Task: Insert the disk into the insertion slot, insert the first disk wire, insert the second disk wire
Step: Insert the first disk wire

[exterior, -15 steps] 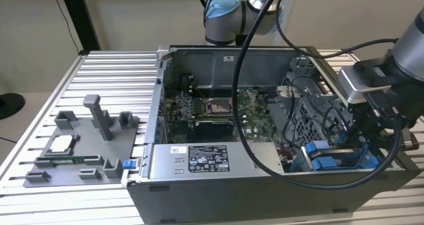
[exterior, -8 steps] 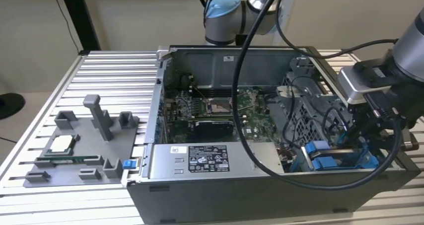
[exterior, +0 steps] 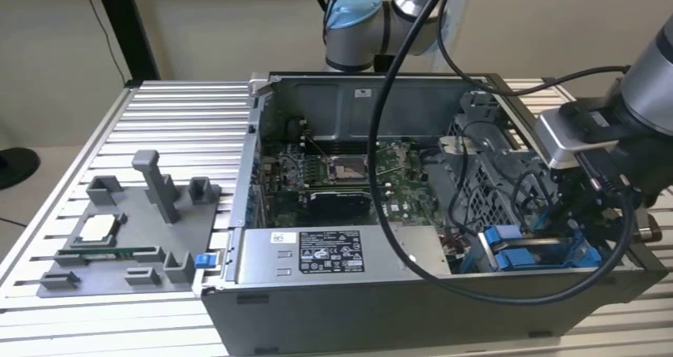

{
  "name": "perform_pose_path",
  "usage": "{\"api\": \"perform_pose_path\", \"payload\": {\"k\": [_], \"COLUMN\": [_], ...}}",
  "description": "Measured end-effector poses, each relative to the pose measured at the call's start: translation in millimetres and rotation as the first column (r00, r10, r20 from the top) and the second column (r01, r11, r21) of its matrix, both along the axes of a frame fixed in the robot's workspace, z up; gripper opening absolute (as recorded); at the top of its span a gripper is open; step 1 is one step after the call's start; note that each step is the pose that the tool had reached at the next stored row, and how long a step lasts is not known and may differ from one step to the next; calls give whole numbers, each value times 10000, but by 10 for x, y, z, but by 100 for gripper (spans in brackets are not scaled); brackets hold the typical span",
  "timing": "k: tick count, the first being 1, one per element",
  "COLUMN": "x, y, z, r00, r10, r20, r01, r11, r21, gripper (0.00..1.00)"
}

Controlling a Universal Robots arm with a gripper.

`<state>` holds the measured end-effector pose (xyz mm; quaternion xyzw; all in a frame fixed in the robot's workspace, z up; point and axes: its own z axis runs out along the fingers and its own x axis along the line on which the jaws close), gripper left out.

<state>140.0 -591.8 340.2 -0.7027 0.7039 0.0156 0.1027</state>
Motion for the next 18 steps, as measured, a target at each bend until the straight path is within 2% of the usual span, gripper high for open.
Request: {"api": "perform_pose_path", "payload": {"k": [11, 18], "x": [0, 0], "y": [-12, -14], "z": [-37, -91], "r00": [10000, 10000], "r10": [-18, -65], "r20": [-3, -2], "r01": [18, 65], "r11": [10000, 10000], "r21": [-3, -5], "gripper": [0, 0]}}
